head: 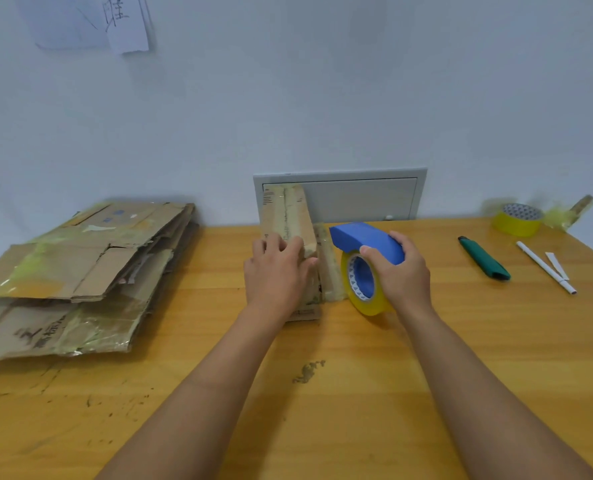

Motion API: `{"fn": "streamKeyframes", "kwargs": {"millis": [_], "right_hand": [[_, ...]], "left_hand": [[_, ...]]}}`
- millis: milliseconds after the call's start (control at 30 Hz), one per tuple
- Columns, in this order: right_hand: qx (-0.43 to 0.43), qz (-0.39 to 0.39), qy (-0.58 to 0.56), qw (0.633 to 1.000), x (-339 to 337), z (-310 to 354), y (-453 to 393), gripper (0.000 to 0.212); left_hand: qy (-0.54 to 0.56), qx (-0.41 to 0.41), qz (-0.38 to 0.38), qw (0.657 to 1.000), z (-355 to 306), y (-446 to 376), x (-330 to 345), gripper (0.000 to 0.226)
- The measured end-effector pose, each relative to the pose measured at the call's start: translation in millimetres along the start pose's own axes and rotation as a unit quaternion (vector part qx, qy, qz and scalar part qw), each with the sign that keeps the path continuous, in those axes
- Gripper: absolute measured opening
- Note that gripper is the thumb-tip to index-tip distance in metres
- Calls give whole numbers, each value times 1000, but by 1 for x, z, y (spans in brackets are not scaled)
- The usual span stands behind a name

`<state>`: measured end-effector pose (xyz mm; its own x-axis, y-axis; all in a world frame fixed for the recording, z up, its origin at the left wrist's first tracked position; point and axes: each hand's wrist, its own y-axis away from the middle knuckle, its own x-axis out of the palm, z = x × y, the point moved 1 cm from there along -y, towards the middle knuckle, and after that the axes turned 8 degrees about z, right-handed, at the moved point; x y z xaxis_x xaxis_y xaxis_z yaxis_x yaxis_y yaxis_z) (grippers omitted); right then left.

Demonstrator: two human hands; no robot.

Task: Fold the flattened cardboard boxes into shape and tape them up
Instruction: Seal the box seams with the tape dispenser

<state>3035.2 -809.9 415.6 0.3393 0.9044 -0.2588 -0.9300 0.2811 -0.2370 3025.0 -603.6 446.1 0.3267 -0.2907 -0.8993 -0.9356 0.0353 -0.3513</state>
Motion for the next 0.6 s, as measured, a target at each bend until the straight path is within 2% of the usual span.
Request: {"fn": "streamKeyframes", "kwargs": {"millis": [133, 333, 600], "right_hand": [[-12, -14, 7, 1000, 5, -2, 1, 64], [-30, -5, 37, 999, 9, -3, 4, 65], [-32, -1, 37, 999, 8, -4, 3, 65]], "left_hand": [[29, 16, -13, 999, 7, -3, 2, 26], [8, 42, -88, 995, 6, -7, 3, 21], [21, 62, -112, 992, 10, -6, 6, 14]]}}
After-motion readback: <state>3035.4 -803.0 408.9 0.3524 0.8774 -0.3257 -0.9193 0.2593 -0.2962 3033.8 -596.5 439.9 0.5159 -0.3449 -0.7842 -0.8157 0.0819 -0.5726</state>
